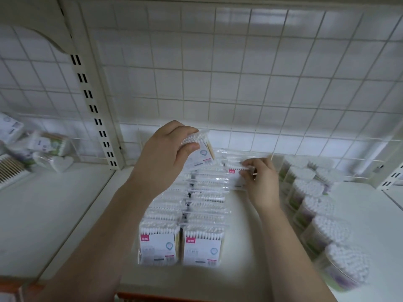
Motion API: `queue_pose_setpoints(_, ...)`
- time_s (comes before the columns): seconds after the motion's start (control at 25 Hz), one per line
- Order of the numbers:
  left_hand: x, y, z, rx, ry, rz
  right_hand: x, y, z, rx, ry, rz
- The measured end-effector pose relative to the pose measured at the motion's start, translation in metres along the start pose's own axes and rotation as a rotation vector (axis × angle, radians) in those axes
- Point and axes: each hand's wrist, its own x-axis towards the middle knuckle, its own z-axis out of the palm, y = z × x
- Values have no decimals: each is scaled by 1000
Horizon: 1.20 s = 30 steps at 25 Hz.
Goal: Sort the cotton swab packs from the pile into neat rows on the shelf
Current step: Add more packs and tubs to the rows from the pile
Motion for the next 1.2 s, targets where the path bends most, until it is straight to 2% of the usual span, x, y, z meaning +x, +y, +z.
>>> queue_pose_setpoints(0.24, 5, 10, 7, -65, 19, -7, 1, 1, 0, 4, -20, 27)
queue_pose_setpoints(0.48, 15, 27, 17, -126, -10, 64, 3, -11, -26, -19, 13, 68)
queue_pose_setpoints(0.68, 27, 46, 36, -197, -106, 123, -13, -13, -47, -50, 19, 72)
queue_pose_setpoints(0.88, 33, 51, 63, -221, -200, 102, -36, -5, -49, -99, -7, 100)
queue_pose_setpoints(1.2, 28, 43, 96, -35, -462, 58, -56, -3, -49, -120, -38, 121)
